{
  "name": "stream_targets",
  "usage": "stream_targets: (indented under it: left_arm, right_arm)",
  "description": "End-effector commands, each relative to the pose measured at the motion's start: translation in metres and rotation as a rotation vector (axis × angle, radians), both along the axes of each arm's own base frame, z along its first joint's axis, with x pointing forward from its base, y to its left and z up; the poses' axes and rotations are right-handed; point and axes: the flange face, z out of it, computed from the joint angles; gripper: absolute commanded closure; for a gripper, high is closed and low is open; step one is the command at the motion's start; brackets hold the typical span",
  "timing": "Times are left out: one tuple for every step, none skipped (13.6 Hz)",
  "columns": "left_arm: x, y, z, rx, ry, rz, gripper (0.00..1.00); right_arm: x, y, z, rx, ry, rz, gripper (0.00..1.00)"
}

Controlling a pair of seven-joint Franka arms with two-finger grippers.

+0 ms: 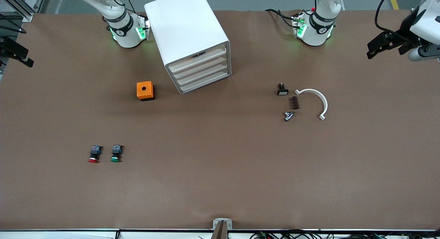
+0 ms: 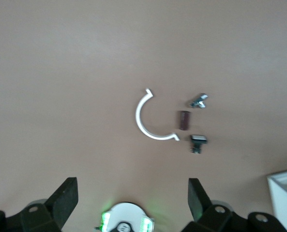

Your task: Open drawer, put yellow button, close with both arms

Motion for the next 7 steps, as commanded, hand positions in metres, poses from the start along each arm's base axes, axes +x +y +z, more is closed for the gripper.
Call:
stream_targets:
  left_arm:
    - [-0.008,-0.005,0.004,0.043,-0.041,-0.06,0.0]
    - [-0.003,0.001,0.006,0.033,-0.045,-0.068,0.0]
    - [0.003,0.008,0.005,0.026,-0.05,-0.08,0.0]
    - [0.007,0.009,0.001,0.022,-0.045,-0.093,0.0]
    - [0.008,0.008,0.0,0.005,-0.042,-0.094,0.0]
    - [0.008,0.009,0.0,-0.012,-0.041,-0.089,0.0]
    - [0.009,0.009,-0.001,-0.012,-0.04,-0.089,0.0]
  right_arm:
    - [-0.008,0.001,0.005,-0.014,-0.016,0.018,0.0]
    - [-0.007,0.002,0.005,-0.015,-0.018,0.018,0.0]
    - [-0.007,0.001,0.005,-0.015,-0.018,0.012,0.0]
    - [-0.008,-0.001,0.005,-0.014,-0.016,0.005,0.0]
    - [-0.008,-0.001,0.005,-0.014,-0.016,-0.002,0.0]
    - [-0.008,-0.001,0.005,-0.014,-0.016,-0.016,0.0]
    - [-0.008,-0.001,0.004,-0.011,-0.013,-0.035,0.0]
